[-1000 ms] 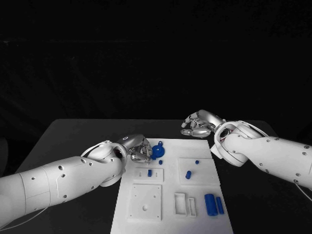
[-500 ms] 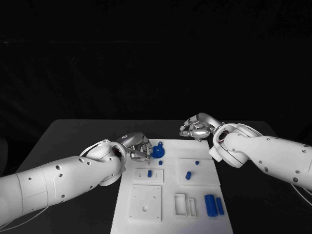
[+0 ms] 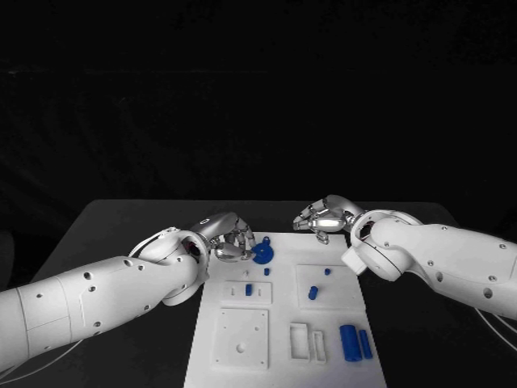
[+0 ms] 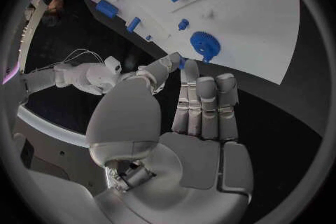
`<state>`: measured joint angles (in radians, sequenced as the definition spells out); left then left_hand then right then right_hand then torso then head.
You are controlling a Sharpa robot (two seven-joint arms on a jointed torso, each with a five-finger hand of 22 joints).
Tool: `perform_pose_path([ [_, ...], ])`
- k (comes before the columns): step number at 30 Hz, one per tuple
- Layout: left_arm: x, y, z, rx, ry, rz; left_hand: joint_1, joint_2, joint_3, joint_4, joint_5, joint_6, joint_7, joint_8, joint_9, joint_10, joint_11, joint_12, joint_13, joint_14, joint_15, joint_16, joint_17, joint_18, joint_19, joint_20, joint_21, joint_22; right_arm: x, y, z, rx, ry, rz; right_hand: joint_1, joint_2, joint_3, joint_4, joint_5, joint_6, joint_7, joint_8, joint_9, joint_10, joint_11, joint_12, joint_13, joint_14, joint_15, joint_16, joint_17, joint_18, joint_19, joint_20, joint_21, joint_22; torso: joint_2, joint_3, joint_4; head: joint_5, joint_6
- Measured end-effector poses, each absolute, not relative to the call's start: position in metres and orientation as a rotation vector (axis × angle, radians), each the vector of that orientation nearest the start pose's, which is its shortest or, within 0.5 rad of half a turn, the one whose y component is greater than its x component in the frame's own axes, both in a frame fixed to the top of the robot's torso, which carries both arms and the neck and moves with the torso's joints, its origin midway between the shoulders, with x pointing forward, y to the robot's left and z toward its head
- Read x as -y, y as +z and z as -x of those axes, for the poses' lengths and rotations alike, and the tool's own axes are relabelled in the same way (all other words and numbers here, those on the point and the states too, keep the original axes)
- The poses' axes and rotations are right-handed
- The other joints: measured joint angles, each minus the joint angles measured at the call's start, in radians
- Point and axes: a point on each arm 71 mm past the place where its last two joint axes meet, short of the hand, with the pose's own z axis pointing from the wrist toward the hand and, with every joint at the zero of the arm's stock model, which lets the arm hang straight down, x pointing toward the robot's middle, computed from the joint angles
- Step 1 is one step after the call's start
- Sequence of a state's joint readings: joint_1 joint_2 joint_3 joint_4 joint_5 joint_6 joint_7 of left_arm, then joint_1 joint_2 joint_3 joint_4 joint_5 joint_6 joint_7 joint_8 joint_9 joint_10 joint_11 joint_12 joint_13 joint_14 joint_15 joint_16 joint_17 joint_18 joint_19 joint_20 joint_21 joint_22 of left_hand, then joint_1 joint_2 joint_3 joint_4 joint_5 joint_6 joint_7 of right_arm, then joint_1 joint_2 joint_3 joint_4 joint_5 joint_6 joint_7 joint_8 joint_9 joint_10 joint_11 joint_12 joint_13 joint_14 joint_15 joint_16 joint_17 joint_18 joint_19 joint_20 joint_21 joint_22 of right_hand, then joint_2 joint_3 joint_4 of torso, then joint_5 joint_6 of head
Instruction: Assemble the parts on the task board
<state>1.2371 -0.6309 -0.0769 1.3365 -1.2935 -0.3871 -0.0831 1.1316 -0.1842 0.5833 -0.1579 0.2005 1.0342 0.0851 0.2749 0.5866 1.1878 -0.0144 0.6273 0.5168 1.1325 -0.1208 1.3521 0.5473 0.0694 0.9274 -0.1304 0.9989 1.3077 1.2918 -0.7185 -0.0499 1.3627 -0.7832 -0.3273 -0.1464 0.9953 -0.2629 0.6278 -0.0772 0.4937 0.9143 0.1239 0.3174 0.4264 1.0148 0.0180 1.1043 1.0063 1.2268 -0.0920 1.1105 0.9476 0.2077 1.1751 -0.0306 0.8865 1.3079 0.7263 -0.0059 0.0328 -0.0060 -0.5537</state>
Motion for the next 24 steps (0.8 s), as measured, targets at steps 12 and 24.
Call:
perform_pose_path([
  [12, -0.144, -0.171, -0.518, -1.605, -0.77, -0.031, 0.0, 0.0, 0.002, -0.002, 0.0, 0.002, -0.002, 0.0, 0.0, 0.0, 0.0, 0.0, -0.001, 0.001, -0.001, 0.0, 0.0, 0.0, 0.0, 0.0, 0.0, 0.0, 0.188, -0.172, -0.534, -1.841, 0.946, -0.657, -0.004, 0.012, -0.011, -0.011, 0.006, -0.007, 0.007, 0.0, 0.0, -0.004, 0.004, 0.004, 0.0, 0.0, 0.0, 0.0, 0.004, 0.0, 0.0, 0.0, 0.0, 0.0, 0.0, -0.0008, -0.0007, 0.0, 0.006],
  [24, -0.142, -0.149, -0.517, -1.567, -0.794, -0.039, 0.0, 0.0, 0.005, -0.005, 0.0, 0.001, -0.002, 0.0, -0.001, 0.0, 0.0, 0.0, -0.003, 0.004, 0.0, 0.0, -0.001, 0.0, 0.0, 0.0, 0.0, 0.0, 0.173, -0.189, -0.532, -1.953, 1.102, -0.879, -0.053, 0.08, -0.132, -0.073, 0.118, -0.03, 0.021, -0.011, 0.001, -0.031, 0.015, 0.015, 0.0, -0.013, 0.012, 0.008, 0.016, 0.0, -0.022, 0.0, 0.005, 0.0, -0.001, -0.0011, -0.0006, 0.0, 0.016],
])
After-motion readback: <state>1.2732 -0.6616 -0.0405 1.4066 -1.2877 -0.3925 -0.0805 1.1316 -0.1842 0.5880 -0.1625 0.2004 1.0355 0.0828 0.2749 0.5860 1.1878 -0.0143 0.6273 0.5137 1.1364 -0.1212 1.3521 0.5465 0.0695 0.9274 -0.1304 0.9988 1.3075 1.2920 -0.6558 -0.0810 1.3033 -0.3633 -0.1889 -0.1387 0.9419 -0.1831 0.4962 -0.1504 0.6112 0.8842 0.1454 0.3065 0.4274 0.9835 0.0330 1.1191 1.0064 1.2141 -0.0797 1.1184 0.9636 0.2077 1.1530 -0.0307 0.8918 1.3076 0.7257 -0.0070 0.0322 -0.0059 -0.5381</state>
